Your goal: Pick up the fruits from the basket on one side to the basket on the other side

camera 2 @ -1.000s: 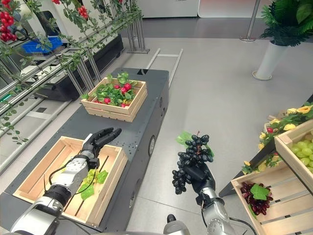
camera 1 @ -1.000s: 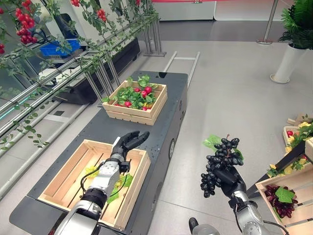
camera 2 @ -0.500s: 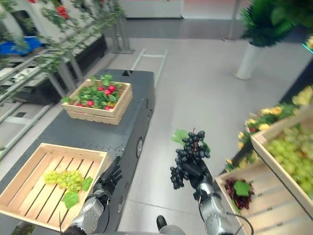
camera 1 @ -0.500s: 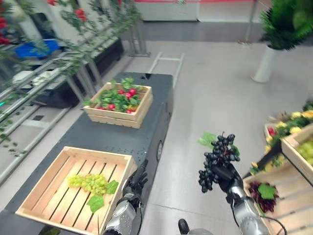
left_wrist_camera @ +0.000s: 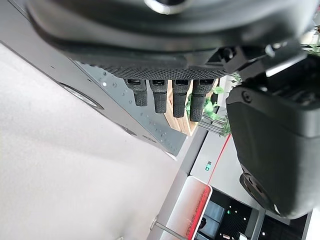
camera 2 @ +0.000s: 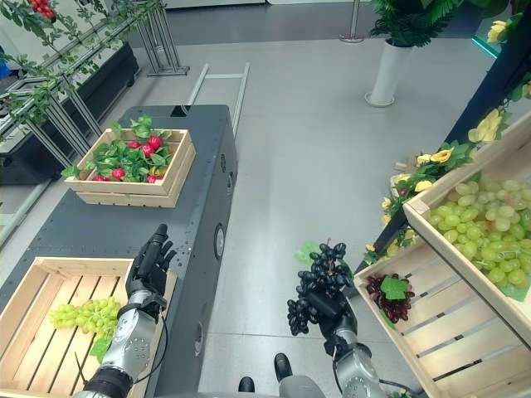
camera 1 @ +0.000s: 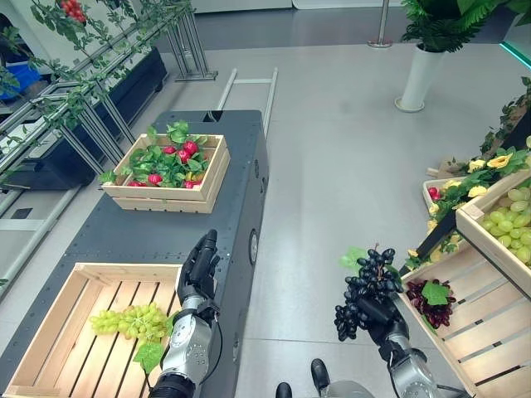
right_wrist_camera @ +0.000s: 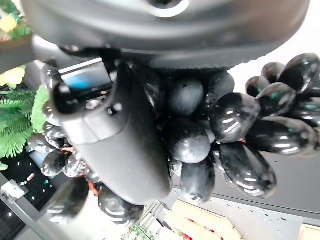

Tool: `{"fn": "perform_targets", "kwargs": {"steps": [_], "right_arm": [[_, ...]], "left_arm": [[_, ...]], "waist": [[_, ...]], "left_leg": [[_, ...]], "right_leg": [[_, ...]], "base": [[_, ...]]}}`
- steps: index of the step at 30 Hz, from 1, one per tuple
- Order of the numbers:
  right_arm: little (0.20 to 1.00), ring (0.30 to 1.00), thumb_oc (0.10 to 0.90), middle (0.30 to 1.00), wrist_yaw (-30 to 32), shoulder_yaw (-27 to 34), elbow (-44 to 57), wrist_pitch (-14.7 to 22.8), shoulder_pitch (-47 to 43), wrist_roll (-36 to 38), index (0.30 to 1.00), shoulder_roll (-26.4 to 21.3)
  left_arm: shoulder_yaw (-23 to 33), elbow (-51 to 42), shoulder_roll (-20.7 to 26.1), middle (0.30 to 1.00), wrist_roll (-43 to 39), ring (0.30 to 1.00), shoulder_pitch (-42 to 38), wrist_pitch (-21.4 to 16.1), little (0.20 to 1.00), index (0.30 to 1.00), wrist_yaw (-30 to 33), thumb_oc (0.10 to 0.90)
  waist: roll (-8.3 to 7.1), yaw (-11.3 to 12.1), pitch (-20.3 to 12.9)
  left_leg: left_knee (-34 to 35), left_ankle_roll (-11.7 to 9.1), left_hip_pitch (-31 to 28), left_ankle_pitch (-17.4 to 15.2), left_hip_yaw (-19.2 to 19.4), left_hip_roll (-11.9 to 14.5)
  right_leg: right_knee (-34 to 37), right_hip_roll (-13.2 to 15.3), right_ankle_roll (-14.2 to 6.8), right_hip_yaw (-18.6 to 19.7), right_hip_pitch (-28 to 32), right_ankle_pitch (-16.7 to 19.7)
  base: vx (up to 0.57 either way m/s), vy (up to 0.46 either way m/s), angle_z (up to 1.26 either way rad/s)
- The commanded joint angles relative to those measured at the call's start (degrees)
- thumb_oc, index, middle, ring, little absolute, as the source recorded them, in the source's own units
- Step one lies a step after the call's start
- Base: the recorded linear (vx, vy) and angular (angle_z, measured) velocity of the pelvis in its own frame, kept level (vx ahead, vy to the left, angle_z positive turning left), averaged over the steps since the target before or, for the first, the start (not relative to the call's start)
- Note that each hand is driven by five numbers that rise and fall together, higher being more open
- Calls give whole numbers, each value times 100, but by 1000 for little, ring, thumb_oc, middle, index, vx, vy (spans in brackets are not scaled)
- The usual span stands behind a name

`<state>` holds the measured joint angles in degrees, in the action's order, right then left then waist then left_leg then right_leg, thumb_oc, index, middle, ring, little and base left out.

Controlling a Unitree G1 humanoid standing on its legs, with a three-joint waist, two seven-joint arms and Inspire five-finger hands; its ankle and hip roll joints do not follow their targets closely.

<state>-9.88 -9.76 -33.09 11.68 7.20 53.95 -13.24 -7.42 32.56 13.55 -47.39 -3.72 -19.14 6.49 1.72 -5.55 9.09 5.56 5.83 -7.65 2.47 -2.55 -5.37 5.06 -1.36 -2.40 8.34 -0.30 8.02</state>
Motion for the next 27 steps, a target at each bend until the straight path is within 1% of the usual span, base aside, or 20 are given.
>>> {"fn": "perform_targets", "kwargs": {"steps": [1,3,4,5,6,7,8,9,10,12,13,14,15,16,17,18,19,21,24,27], "right_arm": [[300,300,400,300,-127,20,537,273,-419,-288,300,116],[300,300,400,300,-196,45,480,163,-311,-330,300,135],[300,300,400,300,-228,63,440,36,-289,-359,300,127],[300,300,400,300,-282,54,407,-73,-284,-405,300,126],[300,300,400,300,-305,50,393,-113,-285,-423,300,124],[300,300,400,300,-483,16,298,-251,-332,-477,300,113],[300,300,400,300,-566,-15,265,-309,-371,-500,300,124],[300,300,400,300,-597,-45,246,-310,-389,-500,300,149],[300,300,400,300,-601,-52,241,-307,-392,-496,300,156],[300,300,400,300,-572,-126,162,-219,-424,-393,300,231],[300,300,400,300,-564,-142,153,-200,-428,-361,300,247],[300,300,400,300,-569,-206,126,-157,-434,-249,300,311],[300,300,400,300,-609,-255,83,-151,-480,-230,300,350],[300,300,400,300,-681,-295,-27,-110,-543,-234,300,377],[300,300,400,300,-713,-329,-163,-49,-612,-233,300,403],[300,300,400,300,-689,-364,-352,-10,-718,-195,300,424],[300,300,400,300,-593,-383,-489,-47,-837,-90,300,453],[300,300,400,300,-427,-374,-552,-99,-1033,145,300,476],[300,300,400,300,-230,-285,-229,115,-952,135,300,465],[300,300,400,300,-21,-269,105,286,-824,66,300,347]], "left_arm": [[118,-212,129,900,232,900,-537,-497,900,900,-153,800],[39,-176,98,900,238,900,-548,-403,900,900,-169,800],[8,-165,98,900,229,900,-517,-347,900,900,-163,800],[-1,-150,111,900,218,900,-458,-353,900,900,-142,800],[-2,-148,120,900,200,900,-432,-329,900,900,-147,800],[38,-180,201,900,188,900,-242,-319,900,900,-114,800],[101,-212,255,900,154,900,-127,-296,900,900,-110,800],[148,-226,292,900,115,900,-47,-260,900,900,-150,800],[159,-229,301,900,97,900,-29,-237,900,900,-165,800],[173,-124,333,900,28,900,118,-98,900,900,-217,800],[161,-103,327,900,-17,900,132,-50,900,900,-243,800],[102,-44,297,900,-33,900,202,-52,900,900,-292,800],[53,-17,269,900,-106,900,234,-115,900,900,-280,800],[22,6,240,900,-193,900,261,-178,900,900,-277,800],[1,52,211,900,-229,900,269,-212,900,900,-279,800],[-18,154,189,900,-275,900,280,-196,900,900,-314,800],[-20,247,108,900,-226,900,313,-150,900,900,-267,800],[-46,267,10,900,-244,900,422,-31,900,900,-198,800],[-60,279,-48,900,-180,900,528,253,900,900,-272,800],[-203,166,-67,900,-213,900,506,235,900,900,-281,800]], "waist": [[-34,-150,-255],[-53,-208,-194],[-68,-210,-161],[-89,-174,-129],[-96,-158,-115],[-121,-42,-14],[-122,48,34],[-111,103,60],[-110,122,56],[-48,199,91],[-43,215,97],[-37,299,117],[-42,386,125],[-45,480,117],[-55,566,93],[-100,705,43],[-137,811,-2],[-143,869,-46],[-201,743,-19],[-191,584,62]], "left_leg": [[-56,-97,-32,-837,69,-16],[-56,-81,-41,-867,181,-29],[-56,-96,-50,-881,265,-26],[-56,-118,-60,-896,368,-17],[-56,-126,-68,-901,413,-11],[-56,-167,-136,-929,747,45],[-56,-176,-164,-934,935,82],[-56,-162,-178,-934,1024,112],[-56,-157,-170,-930,1048,117],[-56,-68,-178,-902,1093,202],[-56,-59,-174,-889,1106,219],[-56,-58,-209,-904,1194,289],[-71,-75,-208,-892,1366,361],[-111,-113,-183,-895,1549,438],[-133,-163,-158,-896,1672,498],[-203,-260,-118,-921,1883,568],[-217,-341,-132,-917,2077,648],[-67,-464,-227,-814,2326,770],[-132,-506,-256,-767,2173,848],[-106,-563,-252,-696,2182,902]], "right_leg": [[-351,179,-342,19,-129,-395],[-370,254,-432,-22,-254,-272],[-331,306,-469,-142,-283,-192],[-316,379,-499,-389,-303,-91],[-318,403,-509,-493,-309,-59],[-418,542,-573,-1172,-336,46],[-532,653,-596,-1549,-342,88],[-684,737,-593,-1714,-339,68],[-715,755,-590,-1739,-348,68],[-1399,956,-503,-1771,-296,-174],[-1506,1007,-488,-1798,-276,-199],[-1812,1294,-497,-2044,-106,-301],[-1762,1486,-484,-2311,58,-323],[-1529,1605,-470,-2585,269,-396],[-1178,1627,-470,-2797,483,-477],[-507,1611,-548,-3179,743,-444],[-24,1526,-623,-3417,879,-309],[-6,1479,-683,-3449,791,-359],[-74,1286,-584,-3117,806,-455],[-212,1253,-564,-3037,708,-560]], "base": [[-81,126,-23],[-101,145,-27],[-94,97,-32],[-74,56,-37],[-91,27,-56],[-93,17,-78],[-109,12,-117],[-65,0,-113],[-63,-11,-115],[-61,-54,-79],[-6,-121,-48],[16,-142,-34],[17,-194,-32],[-15,-210,-47],[-11,-288,-72],[9,-360,-90],[9,-327,-79],[53,-274,-73],[144,-232,-39],[76,-145,-13]]}}
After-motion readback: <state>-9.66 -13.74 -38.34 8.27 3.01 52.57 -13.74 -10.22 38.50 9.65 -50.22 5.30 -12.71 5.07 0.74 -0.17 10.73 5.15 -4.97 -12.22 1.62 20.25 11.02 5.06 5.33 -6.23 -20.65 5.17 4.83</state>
